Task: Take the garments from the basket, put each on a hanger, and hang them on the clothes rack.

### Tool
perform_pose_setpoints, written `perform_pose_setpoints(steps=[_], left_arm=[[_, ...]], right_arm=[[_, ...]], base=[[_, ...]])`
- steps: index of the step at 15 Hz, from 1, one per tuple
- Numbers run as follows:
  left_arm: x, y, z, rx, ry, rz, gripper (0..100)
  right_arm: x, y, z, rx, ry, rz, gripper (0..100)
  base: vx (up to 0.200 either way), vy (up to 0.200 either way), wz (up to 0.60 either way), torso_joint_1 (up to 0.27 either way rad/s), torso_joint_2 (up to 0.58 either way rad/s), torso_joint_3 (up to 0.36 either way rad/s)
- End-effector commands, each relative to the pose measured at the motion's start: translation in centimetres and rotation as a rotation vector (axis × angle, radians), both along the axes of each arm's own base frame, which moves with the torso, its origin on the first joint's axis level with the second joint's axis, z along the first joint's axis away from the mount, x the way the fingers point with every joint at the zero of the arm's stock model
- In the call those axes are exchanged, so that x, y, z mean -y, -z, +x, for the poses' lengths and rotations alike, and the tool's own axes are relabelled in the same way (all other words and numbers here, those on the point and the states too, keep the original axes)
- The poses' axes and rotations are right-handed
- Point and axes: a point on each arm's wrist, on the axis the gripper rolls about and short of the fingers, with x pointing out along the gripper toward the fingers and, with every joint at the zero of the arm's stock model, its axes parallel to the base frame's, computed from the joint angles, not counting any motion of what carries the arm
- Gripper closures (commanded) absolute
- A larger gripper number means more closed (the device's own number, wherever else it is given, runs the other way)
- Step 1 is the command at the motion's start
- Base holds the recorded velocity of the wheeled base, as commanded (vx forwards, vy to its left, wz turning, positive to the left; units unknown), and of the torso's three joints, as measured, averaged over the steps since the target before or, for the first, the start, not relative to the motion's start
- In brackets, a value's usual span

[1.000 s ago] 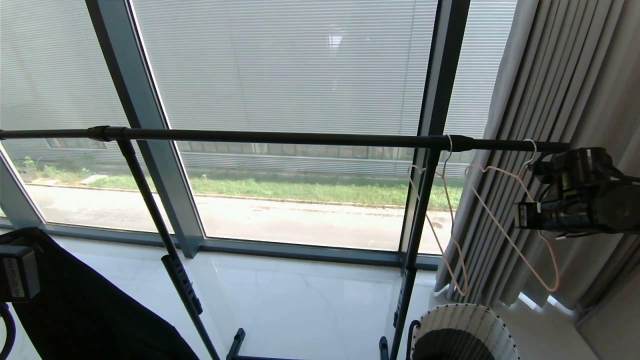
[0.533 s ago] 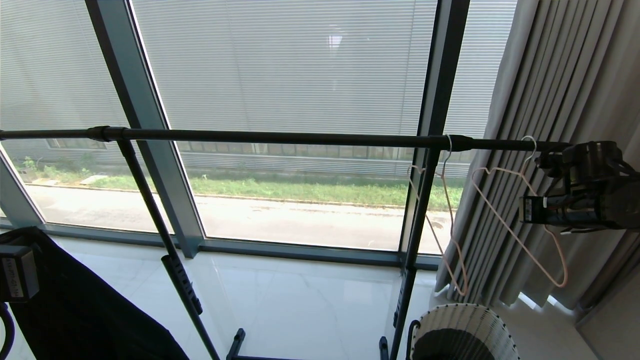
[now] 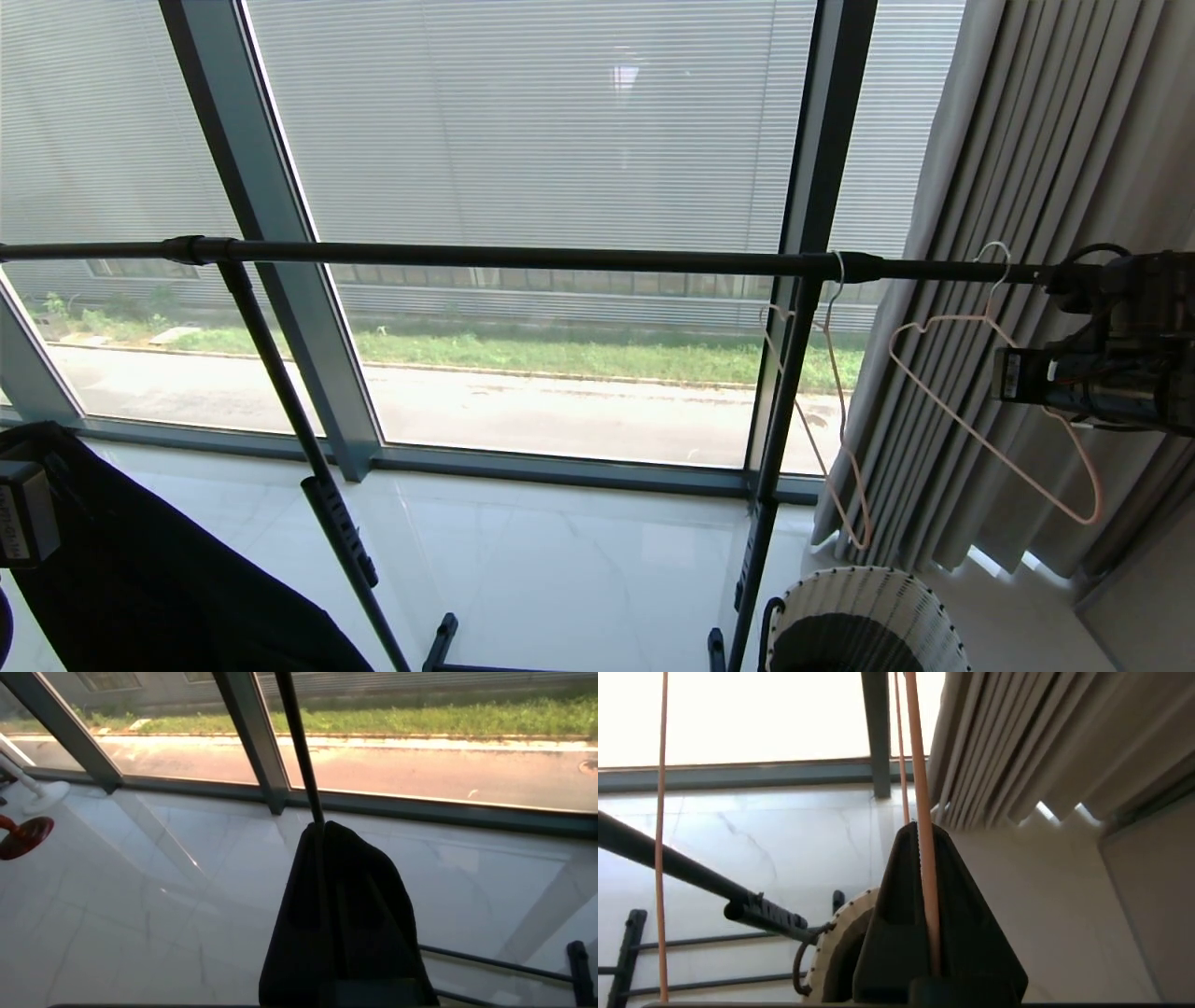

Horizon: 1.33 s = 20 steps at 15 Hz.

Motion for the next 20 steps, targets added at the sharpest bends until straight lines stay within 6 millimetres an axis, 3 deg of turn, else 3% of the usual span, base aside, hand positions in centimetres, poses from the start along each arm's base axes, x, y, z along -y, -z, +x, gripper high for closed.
perform_pose_setpoints(steps=[1, 5, 8, 12, 15, 20], left_arm=[[0.0, -0.1, -0.2, 0.009, -0.001, 0.000, 100], [0.0, -0.2, -0.5, 0.018, -0.001, 0.001, 100], [0.0, -0.1, -0.5, 0.016, -0.001, 0.002, 100], [0.0, -0.2, -0.5, 0.019, -0.002, 0.002, 100], [0.0, -0.2, -0.5, 0.022, -0.002, 0.003, 100], [0.0, -0.2, -0.5, 0.021, -0.001, 0.002, 100]], right_arm=[[0.0, 0.1, -1.4, 0.035, -0.001, -0.001, 100], [0.1, 0.0, -1.7, 0.119, 0.002, -0.002, 100], [0.1, -0.7, -3.0, 0.148, 0.001, -0.006, 100], [0.3, -1.4, -7.0, 0.179, 0.023, -0.015, 100], [0.5, -0.6, -11.9, 0.195, 0.008, -0.071, 100], [0.7, 0.4, -16.3, 0.211, 0.008, -0.096, 100]], base=[[0.000, 0.000, 0.00, 0.000, 0.00, 0.000], [0.000, 0.000, 0.00, 0.000, 0.00, 0.000], [0.000, 0.000, 0.00, 0.000, 0.00, 0.000], [0.000, 0.000, 0.00, 0.000, 0.00, 0.000], [0.000, 0.000, 0.00, 0.000, 0.00, 0.000], [-0.200, 0.000, 0.00, 0.002, 0.00, 0.003]])
